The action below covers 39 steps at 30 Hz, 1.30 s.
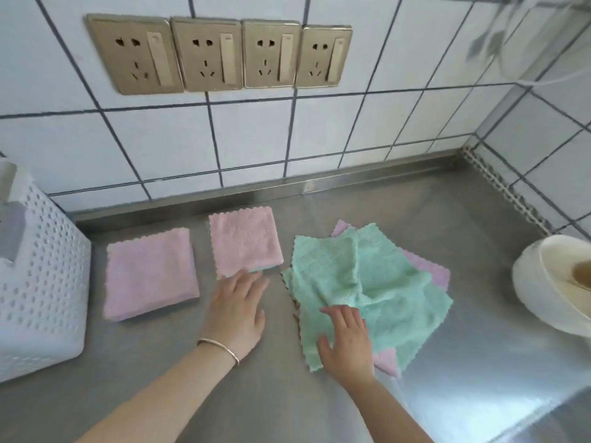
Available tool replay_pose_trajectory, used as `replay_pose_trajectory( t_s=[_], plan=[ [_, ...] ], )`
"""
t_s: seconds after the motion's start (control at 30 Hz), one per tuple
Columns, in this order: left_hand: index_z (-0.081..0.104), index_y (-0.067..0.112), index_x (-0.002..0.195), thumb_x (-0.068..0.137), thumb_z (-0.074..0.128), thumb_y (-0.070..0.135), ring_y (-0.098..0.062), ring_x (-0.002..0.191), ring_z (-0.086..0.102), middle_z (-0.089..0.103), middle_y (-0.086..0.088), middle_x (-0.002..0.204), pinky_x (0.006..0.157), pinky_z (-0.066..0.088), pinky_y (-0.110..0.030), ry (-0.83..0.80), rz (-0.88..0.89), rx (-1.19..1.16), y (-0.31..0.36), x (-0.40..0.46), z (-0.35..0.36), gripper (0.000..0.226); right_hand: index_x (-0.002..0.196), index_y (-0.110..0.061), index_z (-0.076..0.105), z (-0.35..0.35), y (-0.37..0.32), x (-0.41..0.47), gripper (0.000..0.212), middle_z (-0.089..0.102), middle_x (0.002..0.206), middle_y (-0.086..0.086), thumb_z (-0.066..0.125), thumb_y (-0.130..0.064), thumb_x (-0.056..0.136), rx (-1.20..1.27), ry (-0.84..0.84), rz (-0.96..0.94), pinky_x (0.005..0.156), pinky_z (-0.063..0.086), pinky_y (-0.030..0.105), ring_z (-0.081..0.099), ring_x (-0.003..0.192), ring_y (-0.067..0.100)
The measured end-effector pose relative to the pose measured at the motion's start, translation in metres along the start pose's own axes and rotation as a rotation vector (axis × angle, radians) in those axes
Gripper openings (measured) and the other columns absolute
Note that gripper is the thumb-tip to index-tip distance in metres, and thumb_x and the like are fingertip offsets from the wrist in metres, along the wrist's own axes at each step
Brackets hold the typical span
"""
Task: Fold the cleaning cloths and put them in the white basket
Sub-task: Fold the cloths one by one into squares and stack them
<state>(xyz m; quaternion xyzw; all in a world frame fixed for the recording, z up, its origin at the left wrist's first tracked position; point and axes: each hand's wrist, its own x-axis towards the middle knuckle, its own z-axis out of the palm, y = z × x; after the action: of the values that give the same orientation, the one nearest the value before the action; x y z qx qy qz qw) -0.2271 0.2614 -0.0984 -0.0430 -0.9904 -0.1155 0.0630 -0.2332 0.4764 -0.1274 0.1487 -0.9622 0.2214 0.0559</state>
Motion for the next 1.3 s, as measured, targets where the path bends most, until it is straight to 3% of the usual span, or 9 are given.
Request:
replay_pose_trajectory(
  t_s=[0.17, 0.3, 0.63, 0.73, 0.83, 1.07, 1.13, 1.23, 1.3],
  plan=[
    [0.063, 0.033, 0.088, 0.047, 0.065, 0.053, -0.007, 0.086, 0.055, 0.067, 0.017, 0.087, 0.078, 0.032, -0.024, -0.237, 0.255, -0.100, 0.079, -0.031, 0.045, 0.046, 0.096, -0.023, 0.056, -0.008, 0.037, -0.051, 0.042, 0.060, 0.092, -0.007, 0.062, -0.027, 0.054, -0.089, -0.111, -0.064, 0.081, 0.035, 0.023, 0.049, 0.089, 0.014],
    [0.068, 0.029, 0.079, 0.034, 0.069, 0.064, -0.008, 0.069, 0.064, 0.064, 0.015, 0.080, 0.070, 0.045, -0.022, -0.278, 0.177, -0.021, 0.106, -0.036, 0.060, 0.057, 0.083, -0.022, 0.064, 0.001, 0.049, -0.041, 0.021, 0.062, 0.083, -0.007, 0.055, -0.024, 0.065, -0.164, -0.044, -0.134, 0.074, 0.036, 0.025, 0.056, 0.079, 0.017],
    [0.061, 0.021, 0.064, 0.044, 0.081, 0.030, -0.019, 0.058, 0.059, 0.057, 0.002, 0.062, 0.046, 0.041, -0.028, -0.277, 0.089, 0.220, 0.130, -0.025, 0.069, 0.029, 0.060, -0.023, 0.061, -0.006, 0.064, -0.023, 0.014, 0.056, 0.059, -0.009, 0.053, -0.023, 0.071, -0.155, -0.016, -0.154, 0.051, 0.047, 0.025, 0.054, 0.054, 0.015],
    [0.060, 0.020, 0.061, 0.056, 0.064, 0.022, -0.018, 0.054, 0.057, 0.056, 0.002, 0.060, 0.041, 0.038, -0.027, -0.259, 0.172, 0.318, 0.131, -0.027, 0.071, 0.007, 0.067, -0.025, 0.061, -0.009, 0.067, -0.030, 0.021, 0.057, 0.067, -0.009, 0.048, -0.041, 0.063, -0.218, -0.141, -0.241, 0.055, 0.048, 0.029, 0.055, 0.061, 0.016],
    [0.057, 0.020, 0.055, 0.061, 0.039, 0.012, -0.017, 0.049, 0.055, 0.054, 0.003, 0.054, 0.041, 0.038, -0.024, -0.236, 0.163, 0.325, 0.127, -0.028, 0.073, 0.020, 0.069, -0.023, 0.058, -0.008, 0.064, -0.036, 0.021, 0.055, 0.070, -0.007, 0.060, -0.037, 0.054, -0.270, -0.191, -0.264, 0.055, 0.048, 0.030, 0.055, 0.062, 0.019],
    [0.057, 0.022, 0.047, 0.060, 0.052, 0.026, -0.015, 0.037, 0.055, 0.053, 0.002, 0.041, 0.041, 0.039, -0.018, -0.188, 0.172, 0.193, 0.125, -0.009, 0.053, 0.015, 0.077, -0.025, 0.062, -0.011, 0.055, -0.029, 0.021, 0.059, 0.070, -0.009, 0.051, -0.035, 0.062, -0.202, -0.099, -0.144, 0.055, 0.048, 0.029, 0.057, 0.062, 0.017],
    [0.065, 0.025, 0.057, 0.058, 0.063, 0.029, -0.017, 0.037, 0.057, 0.059, 0.002, 0.044, 0.036, 0.036, -0.018, -0.096, 0.056, 0.113, 0.126, -0.003, 0.032, 0.005, 0.072, -0.024, 0.063, -0.021, 0.061, -0.020, 0.011, 0.059, 0.064, -0.009, 0.065, -0.028, 0.062, -0.203, -0.039, -0.141, 0.053, 0.046, 0.029, 0.057, 0.058, 0.017],
    [0.066, 0.025, 0.102, 0.089, 0.051, 0.023, -0.029, 0.081, 0.066, 0.072, -0.003, 0.089, 0.062, 0.046, -0.030, -0.015, -0.187, -0.146, 0.123, 0.013, 0.002, 0.020, 0.059, -0.020, 0.063, -0.045, 0.075, 0.001, 0.026, 0.057, 0.052, -0.007, 0.081, -0.006, 0.045, -0.247, 0.027, -0.089, 0.051, 0.044, 0.027, 0.055, 0.049, 0.019],
    [0.064, 0.022, 0.109, 0.090, 0.044, 0.027, -0.031, 0.091, 0.064, 0.072, -0.006, 0.099, 0.072, 0.046, -0.032, 0.055, -0.208, -0.349, 0.119, 0.025, -0.015, 0.028, 0.062, -0.017, 0.066, -0.069, 0.080, 0.016, 0.028, 0.059, 0.051, -0.006, 0.079, 0.003, 0.047, -0.238, 0.104, -0.041, 0.050, 0.044, 0.027, 0.055, 0.046, 0.019]
  ],
)
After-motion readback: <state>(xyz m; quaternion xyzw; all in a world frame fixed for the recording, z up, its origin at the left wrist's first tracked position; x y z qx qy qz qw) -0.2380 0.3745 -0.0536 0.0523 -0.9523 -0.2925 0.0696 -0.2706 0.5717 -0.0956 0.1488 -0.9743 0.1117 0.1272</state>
